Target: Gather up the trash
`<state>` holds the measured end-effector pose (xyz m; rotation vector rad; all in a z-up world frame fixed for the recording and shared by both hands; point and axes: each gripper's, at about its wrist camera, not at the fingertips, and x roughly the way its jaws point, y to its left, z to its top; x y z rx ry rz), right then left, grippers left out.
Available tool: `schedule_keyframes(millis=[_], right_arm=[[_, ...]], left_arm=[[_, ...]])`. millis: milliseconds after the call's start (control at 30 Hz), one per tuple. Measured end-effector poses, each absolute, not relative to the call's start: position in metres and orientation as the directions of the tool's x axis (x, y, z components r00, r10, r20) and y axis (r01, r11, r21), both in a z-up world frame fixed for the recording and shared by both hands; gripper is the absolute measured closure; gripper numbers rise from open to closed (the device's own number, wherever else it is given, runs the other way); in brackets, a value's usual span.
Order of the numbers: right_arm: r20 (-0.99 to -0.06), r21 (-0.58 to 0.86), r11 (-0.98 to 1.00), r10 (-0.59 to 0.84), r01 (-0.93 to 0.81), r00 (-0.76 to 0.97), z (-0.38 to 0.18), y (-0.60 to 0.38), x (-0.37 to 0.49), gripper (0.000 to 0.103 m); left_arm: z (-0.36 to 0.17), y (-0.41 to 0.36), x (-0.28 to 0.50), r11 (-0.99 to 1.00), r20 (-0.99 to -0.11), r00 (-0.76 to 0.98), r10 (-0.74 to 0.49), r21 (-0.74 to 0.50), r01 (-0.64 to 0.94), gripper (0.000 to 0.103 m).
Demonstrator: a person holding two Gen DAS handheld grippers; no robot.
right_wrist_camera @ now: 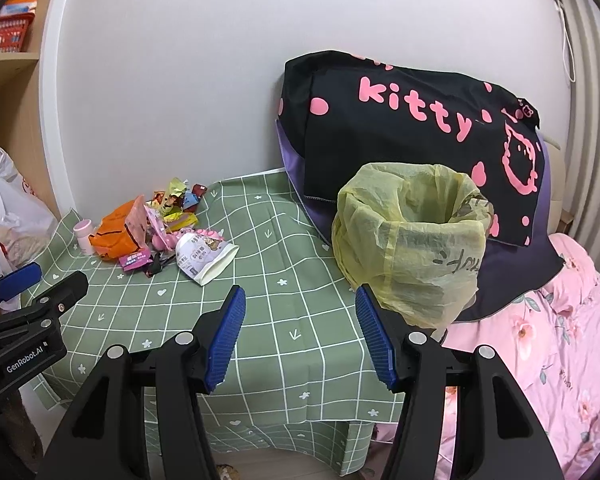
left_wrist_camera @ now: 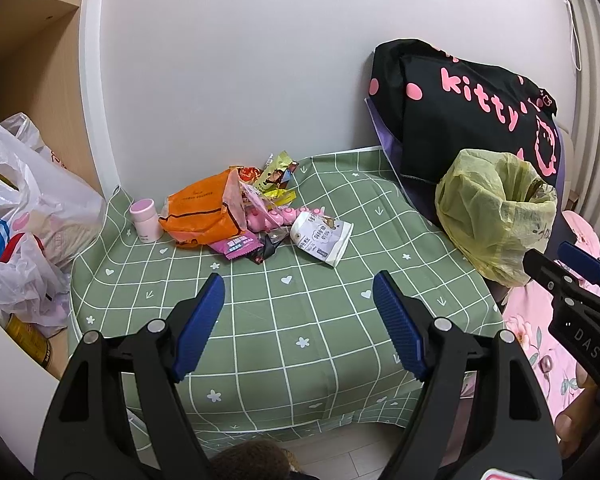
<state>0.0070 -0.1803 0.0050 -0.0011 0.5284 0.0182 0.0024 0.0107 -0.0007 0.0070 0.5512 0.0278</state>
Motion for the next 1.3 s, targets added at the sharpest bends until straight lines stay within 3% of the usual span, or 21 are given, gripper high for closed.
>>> schedule_keyframes(millis=[1300], right_arm=[[-0.500,0.012,1.000,0.019,-0.015,0.866,0.0057,-0.1843,0.0067,0.049]], left_arm=[[-0.0018,0.0097,0.0029,1.000,-0.529,0.848,0.027,0.012,-0.024,0.030]])
